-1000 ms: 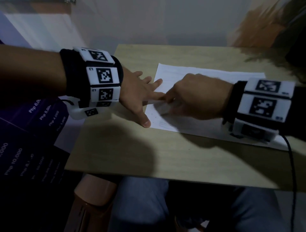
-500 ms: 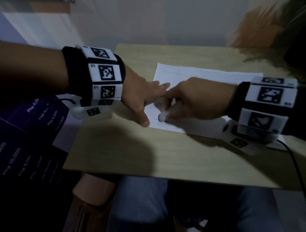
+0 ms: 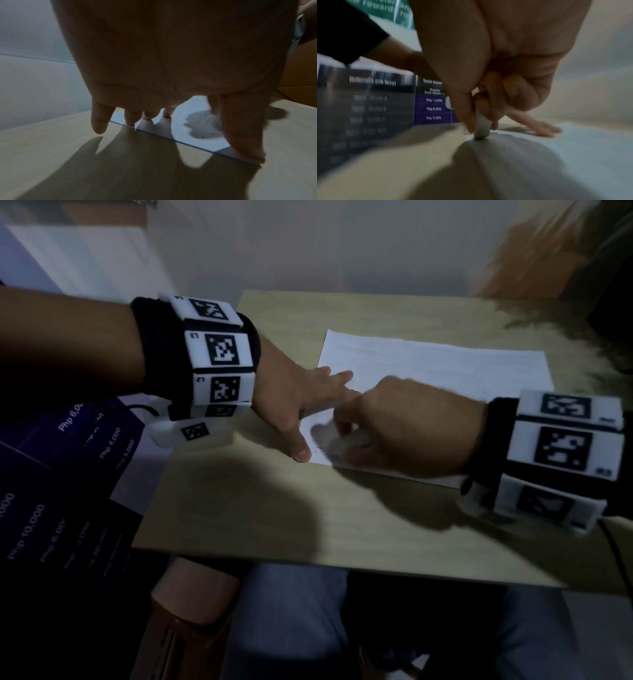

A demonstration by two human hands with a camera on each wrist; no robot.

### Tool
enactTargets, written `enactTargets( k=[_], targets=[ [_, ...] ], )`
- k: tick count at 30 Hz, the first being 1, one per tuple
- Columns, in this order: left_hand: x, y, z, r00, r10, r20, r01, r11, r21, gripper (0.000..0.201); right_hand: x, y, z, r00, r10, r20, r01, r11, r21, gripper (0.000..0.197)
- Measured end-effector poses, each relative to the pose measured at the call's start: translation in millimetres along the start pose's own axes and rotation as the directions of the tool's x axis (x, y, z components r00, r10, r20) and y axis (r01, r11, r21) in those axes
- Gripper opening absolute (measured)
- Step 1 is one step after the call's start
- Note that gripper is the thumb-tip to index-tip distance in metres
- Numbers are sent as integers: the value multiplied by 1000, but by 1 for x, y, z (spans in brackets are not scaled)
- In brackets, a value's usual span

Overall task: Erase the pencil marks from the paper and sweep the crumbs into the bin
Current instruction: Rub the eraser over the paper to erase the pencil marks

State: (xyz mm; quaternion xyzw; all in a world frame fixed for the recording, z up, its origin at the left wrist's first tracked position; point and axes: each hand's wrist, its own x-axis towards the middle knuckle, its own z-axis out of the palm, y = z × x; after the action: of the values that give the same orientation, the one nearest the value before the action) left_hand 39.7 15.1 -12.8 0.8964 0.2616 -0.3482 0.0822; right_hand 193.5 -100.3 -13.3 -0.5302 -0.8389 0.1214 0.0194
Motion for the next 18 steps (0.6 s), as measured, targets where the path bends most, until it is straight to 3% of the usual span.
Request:
enactTargets(
  k=[3,6,8,10,12,15,18],
  targets=[
    [1,-1,0,1000,24,-3,-24,1000,-18,114,4,3,-6,996,19,85,-23,998,51,25],
    [1,-2,1,999,46,-25,-47,998,-35,111,9,10,-10,997,80,-20,-80,997,-8,39],
    [1,-2,1,999,30,-21,-31,999,-23,113,2,1,-6,998,28,-64,-34,995,-90,41],
    [2,-2,1,1000,14,5,-14,1000,-1,119,-5,-10,-3,999,-38,26,39,998,-58,35],
    [1,-1,0,1000,13,10,-13,1000,-2,116,-1,-5,-6,996,-28,87,25,999,38,27],
    [0,-1,-1,999,31,-17,-31,999,-22,111,9,12,-13,997,71,18,-71,997,25,36],
    [0,-1,-1,1000,13,-15,-13,1000,-23,115,1,3,-7,998,14,-54,-21,991,-132,43]
  ],
)
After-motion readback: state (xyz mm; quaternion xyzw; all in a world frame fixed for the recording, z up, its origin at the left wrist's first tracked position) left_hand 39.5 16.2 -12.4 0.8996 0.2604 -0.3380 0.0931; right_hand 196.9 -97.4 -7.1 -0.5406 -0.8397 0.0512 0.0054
